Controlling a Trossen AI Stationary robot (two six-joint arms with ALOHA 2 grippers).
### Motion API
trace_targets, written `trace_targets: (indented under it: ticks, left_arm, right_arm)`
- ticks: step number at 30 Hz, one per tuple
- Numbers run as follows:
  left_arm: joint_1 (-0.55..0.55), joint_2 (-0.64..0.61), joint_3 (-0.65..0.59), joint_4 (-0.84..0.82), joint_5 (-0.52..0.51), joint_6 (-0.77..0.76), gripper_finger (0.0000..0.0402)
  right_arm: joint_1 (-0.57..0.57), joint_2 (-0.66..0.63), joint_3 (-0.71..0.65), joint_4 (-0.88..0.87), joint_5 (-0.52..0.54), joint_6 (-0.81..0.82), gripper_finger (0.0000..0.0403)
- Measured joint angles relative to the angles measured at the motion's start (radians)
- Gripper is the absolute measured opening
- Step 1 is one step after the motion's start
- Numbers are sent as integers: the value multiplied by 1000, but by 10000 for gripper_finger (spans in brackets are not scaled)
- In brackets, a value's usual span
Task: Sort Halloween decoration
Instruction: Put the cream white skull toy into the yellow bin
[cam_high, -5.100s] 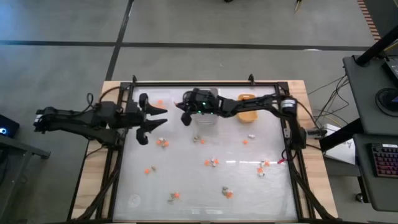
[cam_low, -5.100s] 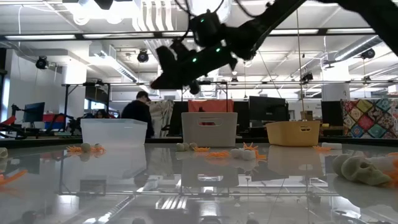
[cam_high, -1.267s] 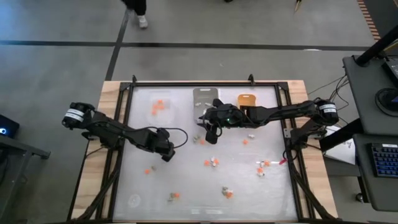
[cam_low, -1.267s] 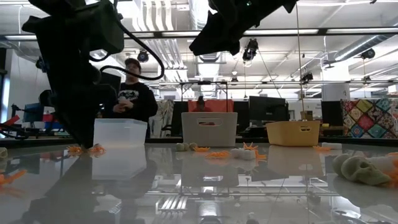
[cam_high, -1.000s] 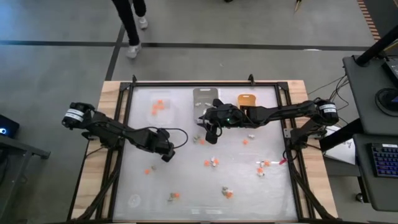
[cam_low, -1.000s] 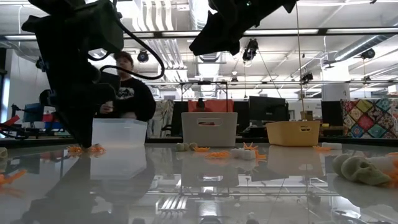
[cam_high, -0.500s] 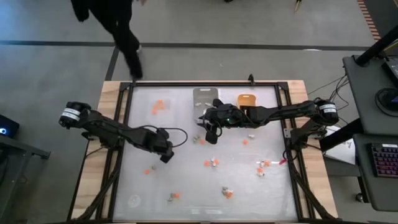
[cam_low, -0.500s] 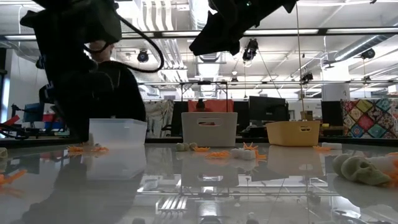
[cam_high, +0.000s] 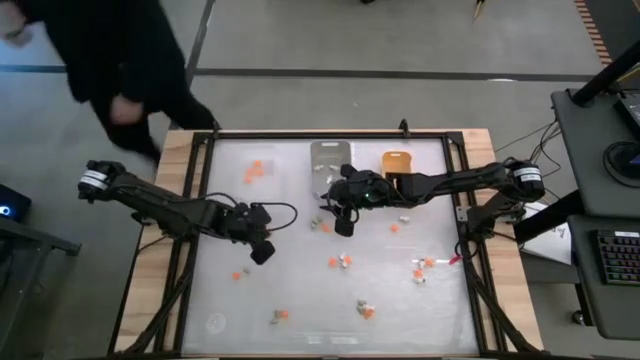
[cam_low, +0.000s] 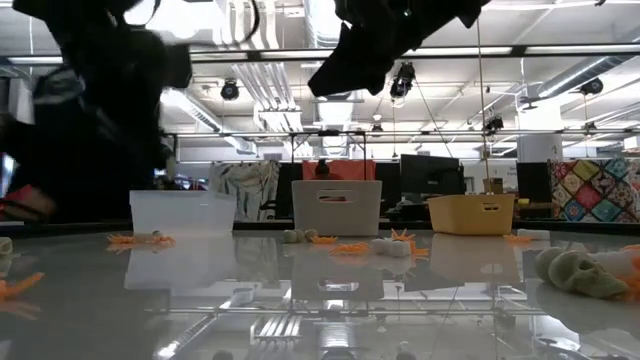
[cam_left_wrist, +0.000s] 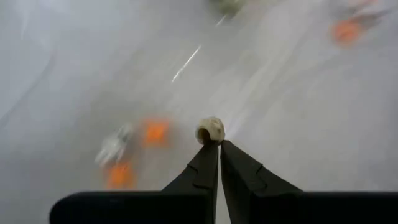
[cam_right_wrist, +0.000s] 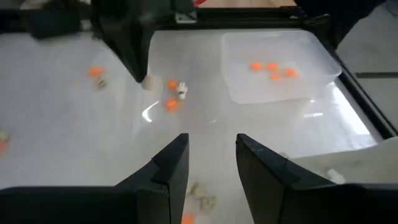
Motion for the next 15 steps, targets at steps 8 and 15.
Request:
trace_targets:
  ticks: [8, 15]
  left_arm:
    - [-5, -40, 0, 368, -22, 320, 0]
    - [18, -30, 0, 601, -21, 523, 0]
  right_arm:
    - [19, 0, -118, 103, 1, 44, 123]
    - [31, -19, -143, 72, 1, 89, 123]
